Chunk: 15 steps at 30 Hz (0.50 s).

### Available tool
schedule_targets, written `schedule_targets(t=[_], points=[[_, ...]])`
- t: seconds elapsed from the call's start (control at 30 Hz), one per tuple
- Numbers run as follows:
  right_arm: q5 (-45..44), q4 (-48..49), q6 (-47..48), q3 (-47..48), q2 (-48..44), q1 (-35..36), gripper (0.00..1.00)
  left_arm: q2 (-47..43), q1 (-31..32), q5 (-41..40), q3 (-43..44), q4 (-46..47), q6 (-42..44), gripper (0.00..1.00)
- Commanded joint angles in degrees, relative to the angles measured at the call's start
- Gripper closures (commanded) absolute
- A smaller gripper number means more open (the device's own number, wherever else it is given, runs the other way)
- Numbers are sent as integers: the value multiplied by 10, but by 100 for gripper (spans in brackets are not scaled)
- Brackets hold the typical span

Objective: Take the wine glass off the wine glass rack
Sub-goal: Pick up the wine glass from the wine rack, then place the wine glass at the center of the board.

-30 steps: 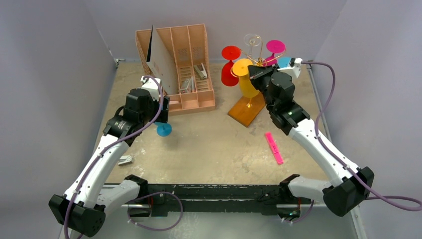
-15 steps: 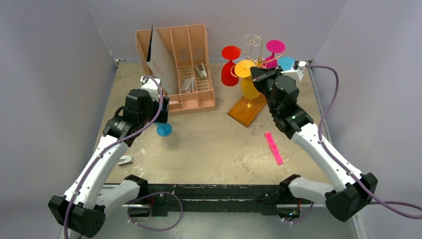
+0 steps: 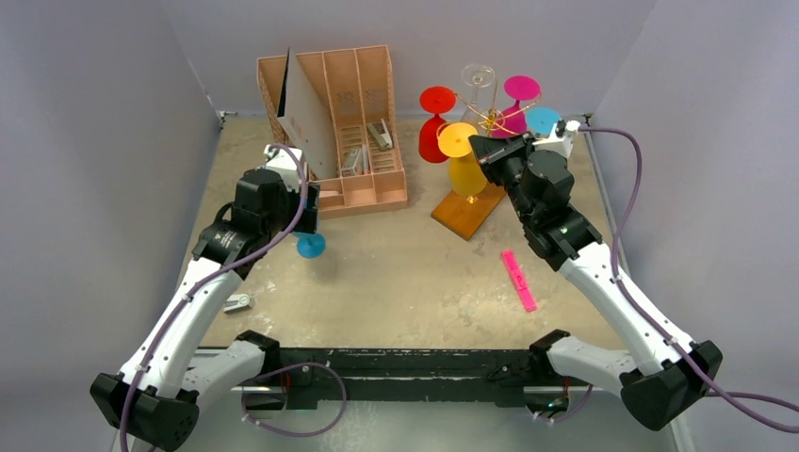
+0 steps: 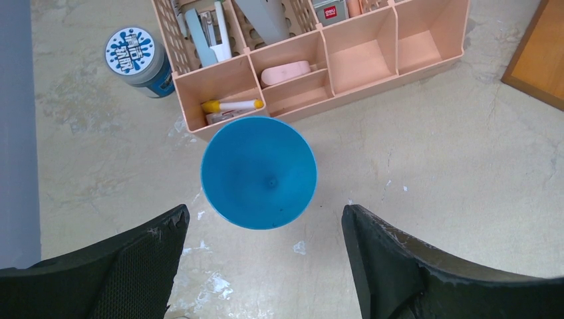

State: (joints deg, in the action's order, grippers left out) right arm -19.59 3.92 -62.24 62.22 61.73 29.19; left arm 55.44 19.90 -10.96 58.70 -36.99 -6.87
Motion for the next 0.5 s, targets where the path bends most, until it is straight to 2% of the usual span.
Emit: schedule_targets(t=[0.0,0.23,0.3,0.37,0.47], points=[[56,-13,-16,12,-17,0,100,-17,-3,-2,1,14,1,17],[169,39,29,-18,-39,0,100,-22,-3,64,2,27,-6,16],[202,22,36,-11,-42,0,100,-31,-4,99,6,35,-16,15],[249,-3,92,2,-46,0,100,-50,-3,200,0,53,-20,11],[328,-34,182,18,-65,0,100,-61,-3,340,19,41,-54,11]])
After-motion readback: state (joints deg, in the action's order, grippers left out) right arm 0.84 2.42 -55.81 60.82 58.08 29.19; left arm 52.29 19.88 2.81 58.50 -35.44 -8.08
